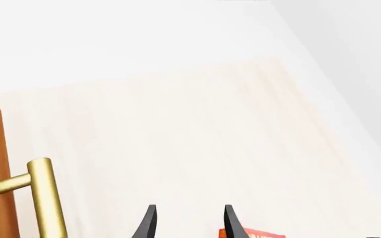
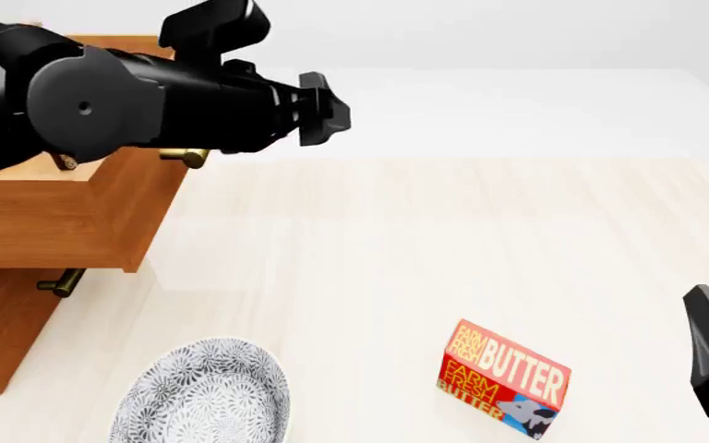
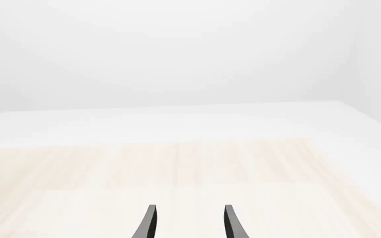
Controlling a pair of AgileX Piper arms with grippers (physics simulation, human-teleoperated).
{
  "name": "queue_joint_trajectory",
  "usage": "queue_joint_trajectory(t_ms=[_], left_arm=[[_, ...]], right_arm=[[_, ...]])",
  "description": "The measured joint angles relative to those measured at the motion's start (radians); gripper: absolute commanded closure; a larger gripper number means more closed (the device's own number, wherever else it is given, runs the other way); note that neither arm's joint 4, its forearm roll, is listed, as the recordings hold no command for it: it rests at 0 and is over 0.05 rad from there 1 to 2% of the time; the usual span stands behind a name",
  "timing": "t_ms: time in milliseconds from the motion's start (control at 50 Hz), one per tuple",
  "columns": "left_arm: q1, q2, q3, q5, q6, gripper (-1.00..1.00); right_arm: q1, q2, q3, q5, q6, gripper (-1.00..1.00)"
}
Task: Put the chocolate pudding in the top drawer of the cabinet and close it.
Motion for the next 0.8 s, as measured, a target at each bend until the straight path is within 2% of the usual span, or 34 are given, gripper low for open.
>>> queue_joint_trajectory(t_ms=[800], left_arm=[[0.061, 0.001, 0.085, -0.085, -0.033, -1.0]], right_arm=[[0.0, 0.0, 0.0, 0.0, 0.0, -1.0]])
